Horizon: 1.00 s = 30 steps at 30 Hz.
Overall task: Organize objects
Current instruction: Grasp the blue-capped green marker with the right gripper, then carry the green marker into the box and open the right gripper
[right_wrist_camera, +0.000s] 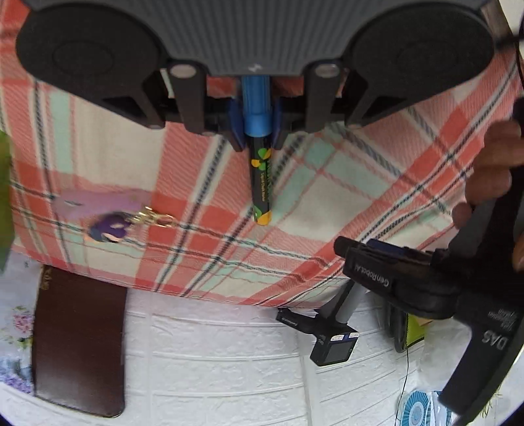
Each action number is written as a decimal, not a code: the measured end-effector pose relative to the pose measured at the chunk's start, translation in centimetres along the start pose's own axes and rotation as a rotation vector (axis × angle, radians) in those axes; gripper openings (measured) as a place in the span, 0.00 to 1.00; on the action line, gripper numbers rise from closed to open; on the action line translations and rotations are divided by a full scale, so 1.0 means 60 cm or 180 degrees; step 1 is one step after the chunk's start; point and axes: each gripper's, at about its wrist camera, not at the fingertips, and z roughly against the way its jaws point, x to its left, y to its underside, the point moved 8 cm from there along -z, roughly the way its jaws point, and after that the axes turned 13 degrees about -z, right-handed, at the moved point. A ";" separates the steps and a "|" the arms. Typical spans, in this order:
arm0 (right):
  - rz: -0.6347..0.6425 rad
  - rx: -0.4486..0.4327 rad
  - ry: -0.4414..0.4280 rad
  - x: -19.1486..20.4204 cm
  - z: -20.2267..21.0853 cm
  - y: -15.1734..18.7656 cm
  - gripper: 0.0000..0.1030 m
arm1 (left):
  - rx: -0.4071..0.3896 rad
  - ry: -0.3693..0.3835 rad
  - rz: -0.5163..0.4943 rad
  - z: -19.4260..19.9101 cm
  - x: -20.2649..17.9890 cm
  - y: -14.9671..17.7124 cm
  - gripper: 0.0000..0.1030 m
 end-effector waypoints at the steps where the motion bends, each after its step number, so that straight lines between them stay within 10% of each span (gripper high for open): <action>1: -0.0008 -0.0057 0.0079 -0.010 0.010 0.004 0.19 | 0.0002 0.0000 -0.0020 0.003 -0.006 0.001 0.37; 5: -0.0063 -0.0256 0.0462 -0.056 0.044 0.016 0.19 | 0.0042 0.0055 -0.0114 0.015 -0.043 0.006 0.38; 18: -0.0221 -0.0309 0.0271 -0.108 0.104 0.049 0.23 | 0.0627 0.1245 0.0027 0.024 -0.241 0.030 0.55; 23: -0.0107 -0.0312 0.0207 -0.108 0.105 0.056 0.20 | 0.0602 0.1135 0.0044 0.014 -0.269 0.029 0.68; 24: -0.0093 -0.0319 0.0188 -0.108 0.105 0.056 0.19 | 0.0563 0.1100 -0.0028 0.015 -0.277 0.027 0.66; 26: -0.0079 -0.0345 0.0118 -0.107 0.108 0.057 0.19 | 0.0477 0.1088 -0.0204 0.018 -0.296 0.021 0.29; 30: -0.0034 -0.0606 0.0158 -0.114 0.133 0.046 0.19 | 0.0325 0.1181 -0.0273 0.045 -0.318 -0.015 0.28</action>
